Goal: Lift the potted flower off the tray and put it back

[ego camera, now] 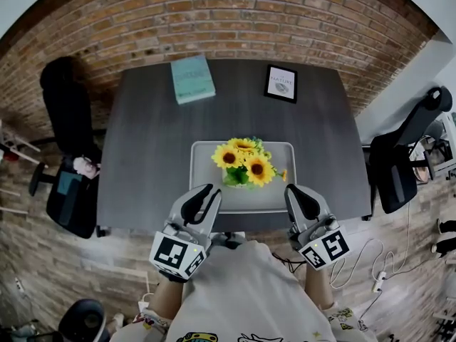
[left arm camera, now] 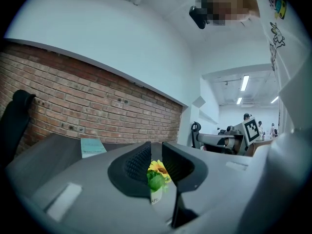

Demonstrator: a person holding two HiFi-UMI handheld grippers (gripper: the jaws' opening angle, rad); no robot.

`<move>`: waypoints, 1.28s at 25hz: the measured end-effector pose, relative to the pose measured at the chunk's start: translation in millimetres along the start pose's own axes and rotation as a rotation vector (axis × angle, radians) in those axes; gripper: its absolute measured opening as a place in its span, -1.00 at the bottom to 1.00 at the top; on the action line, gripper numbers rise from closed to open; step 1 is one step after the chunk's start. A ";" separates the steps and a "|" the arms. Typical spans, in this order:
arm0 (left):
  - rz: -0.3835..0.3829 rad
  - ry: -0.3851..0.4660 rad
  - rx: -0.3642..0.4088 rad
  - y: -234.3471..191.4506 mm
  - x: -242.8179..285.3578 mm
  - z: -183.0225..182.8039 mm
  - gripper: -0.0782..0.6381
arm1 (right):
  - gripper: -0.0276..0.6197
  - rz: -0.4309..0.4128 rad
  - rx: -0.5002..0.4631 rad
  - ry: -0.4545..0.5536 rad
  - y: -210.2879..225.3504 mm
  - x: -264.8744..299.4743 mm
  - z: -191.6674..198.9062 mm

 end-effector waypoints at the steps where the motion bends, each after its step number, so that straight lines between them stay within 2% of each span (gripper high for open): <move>1: -0.001 -0.001 -0.005 -0.3 -0.6 0.5 -0.61 | -0.91 -0.003 0.004 -0.002 -0.8 0.1 1.3; 5: -0.002 -0.004 -0.018 -0.8 -0.6 1.2 -0.79 | -0.91 0.001 0.012 -0.011 -0.6 -0.6 5.4; 15: 0.015 -0.042 -0.002 -1.1 6.9 8.9 -0.79 | -0.91 0.052 0.023 0.002 13.2 -5.9 8.4; 25: 0.016 -0.048 0.003 -3.1 8.5 10.2 -0.79 | -0.91 0.041 0.024 -0.005 11.8 0.9 6.7; 32: 0.018 -0.051 0.034 -7.0 8.2 10.2 -0.79 | -0.91 0.027 0.052 -0.014 10.8 4.9 8.3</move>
Point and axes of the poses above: the fingertips, and each gripper's own axes: x forward along the fingers, y to its right, z out of its underside, the point moved 2 cm from there along -x, backward along the fingers, and after that the axes turned 8 degrees about -z, right-handed, at the moved point
